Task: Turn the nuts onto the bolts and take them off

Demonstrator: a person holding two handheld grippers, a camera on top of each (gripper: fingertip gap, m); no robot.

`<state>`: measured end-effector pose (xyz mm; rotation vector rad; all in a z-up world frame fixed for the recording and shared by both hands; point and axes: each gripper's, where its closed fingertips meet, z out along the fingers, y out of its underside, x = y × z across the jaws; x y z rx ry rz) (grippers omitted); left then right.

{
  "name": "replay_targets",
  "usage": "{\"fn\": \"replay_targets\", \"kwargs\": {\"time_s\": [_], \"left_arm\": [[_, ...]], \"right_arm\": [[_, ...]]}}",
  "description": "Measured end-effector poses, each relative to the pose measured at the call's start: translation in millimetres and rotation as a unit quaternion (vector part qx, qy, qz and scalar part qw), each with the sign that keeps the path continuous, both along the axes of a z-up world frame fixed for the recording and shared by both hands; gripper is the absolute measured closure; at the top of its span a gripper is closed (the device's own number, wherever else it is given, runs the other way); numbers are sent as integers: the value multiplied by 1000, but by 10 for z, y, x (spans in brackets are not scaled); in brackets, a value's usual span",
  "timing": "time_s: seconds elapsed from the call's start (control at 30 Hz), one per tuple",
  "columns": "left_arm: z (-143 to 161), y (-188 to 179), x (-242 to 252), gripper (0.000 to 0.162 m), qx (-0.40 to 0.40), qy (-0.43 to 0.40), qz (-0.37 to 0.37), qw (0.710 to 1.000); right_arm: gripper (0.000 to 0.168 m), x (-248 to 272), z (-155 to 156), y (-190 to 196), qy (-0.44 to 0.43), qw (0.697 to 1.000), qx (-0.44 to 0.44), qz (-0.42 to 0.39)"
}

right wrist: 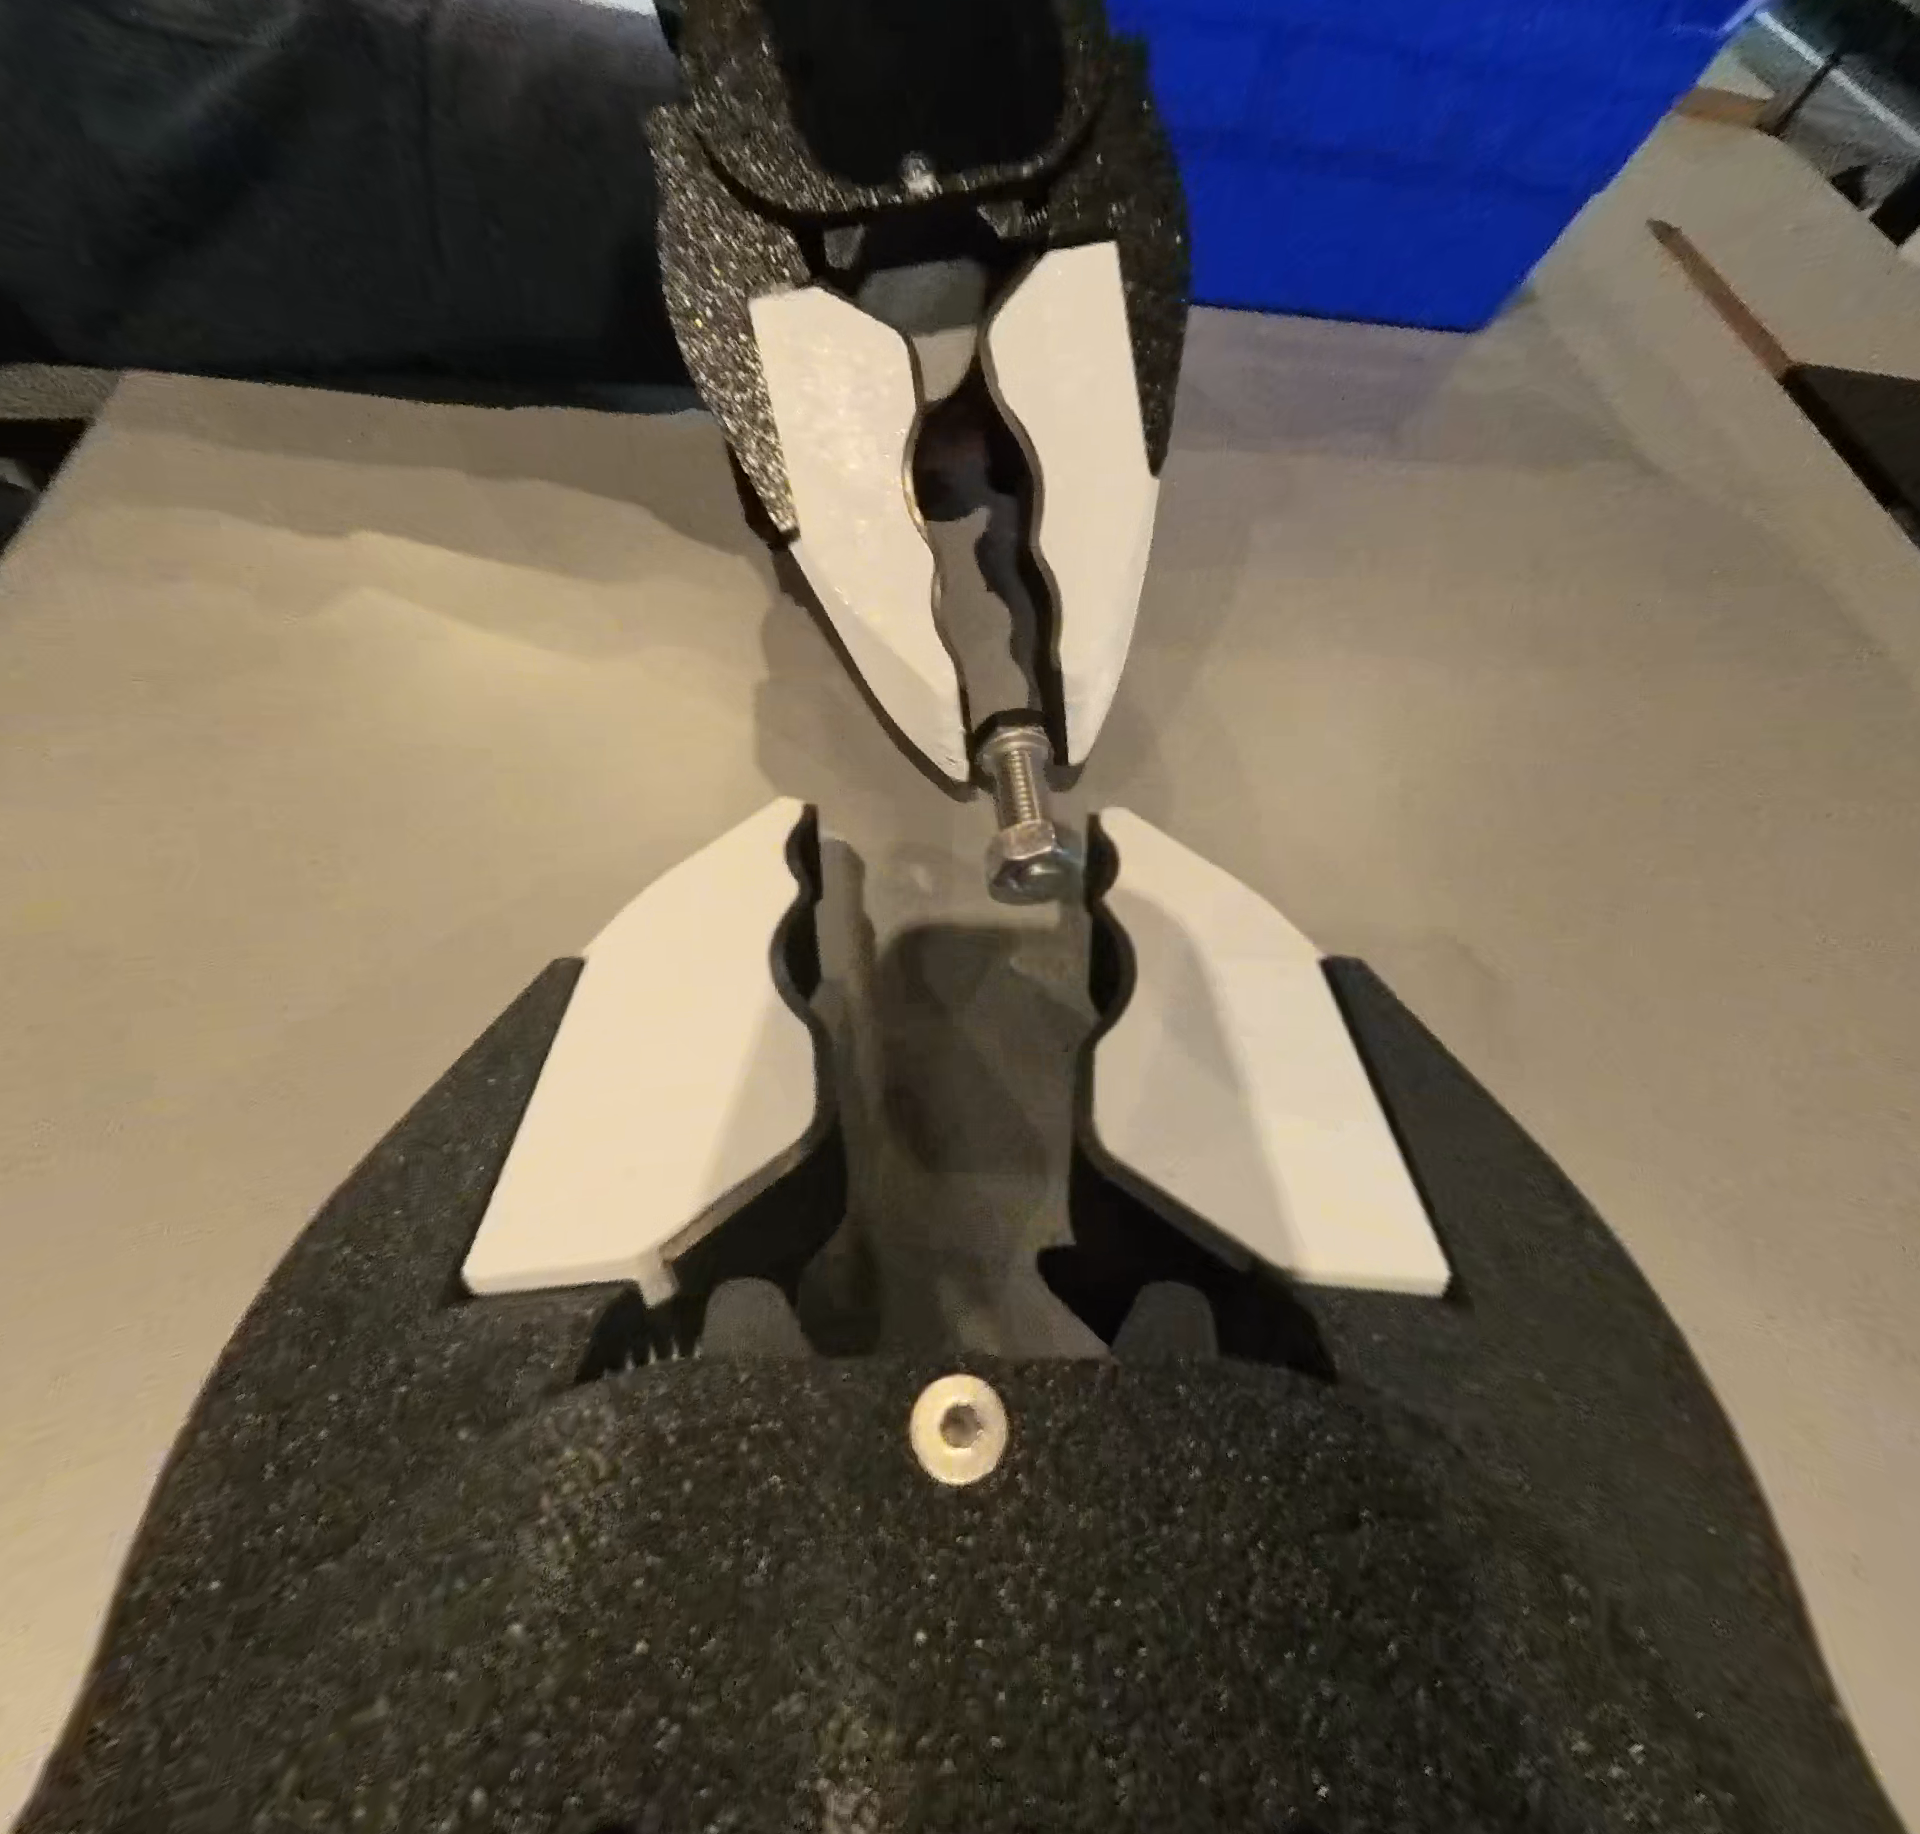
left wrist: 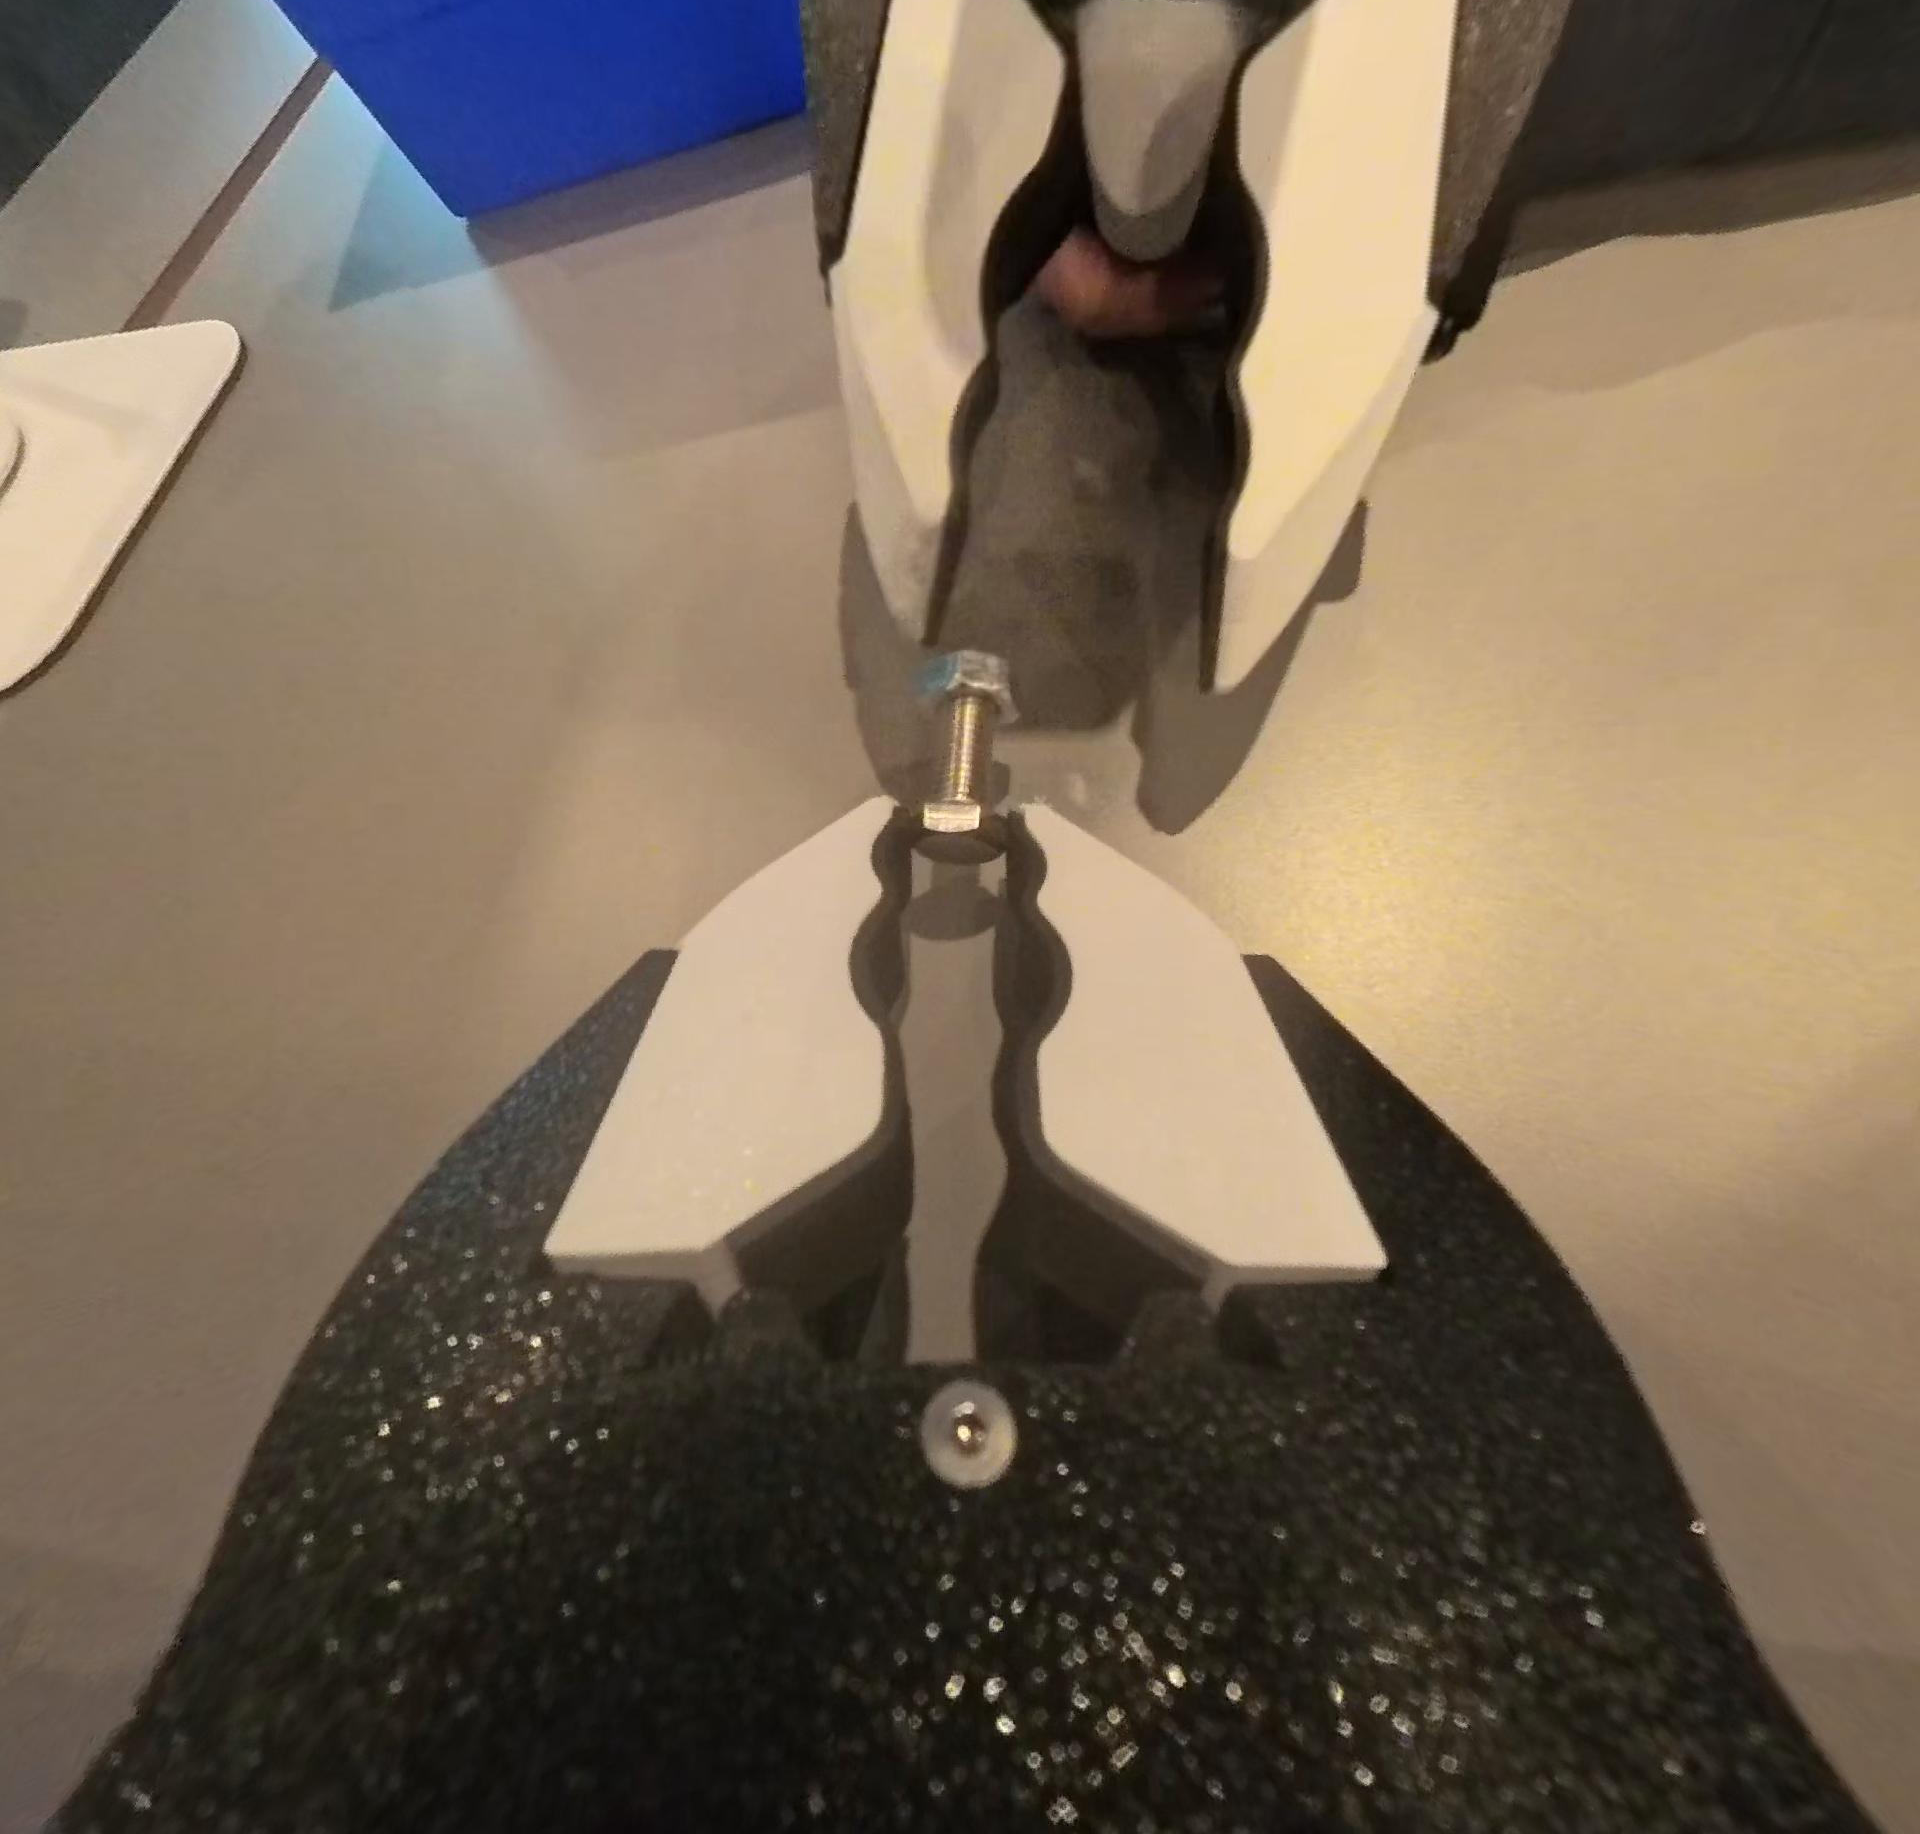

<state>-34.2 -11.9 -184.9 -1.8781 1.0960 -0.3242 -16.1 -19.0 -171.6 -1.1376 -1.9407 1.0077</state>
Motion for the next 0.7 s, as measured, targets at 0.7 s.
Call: {"fn": "replay_targets", "kwargs": {"time_s": [0.7], "left_arm": [[-2,-1,-1,145,-4,-2,1,1000]], "right_arm": [[115,26,5,-31,1,1000,0,15]]}}
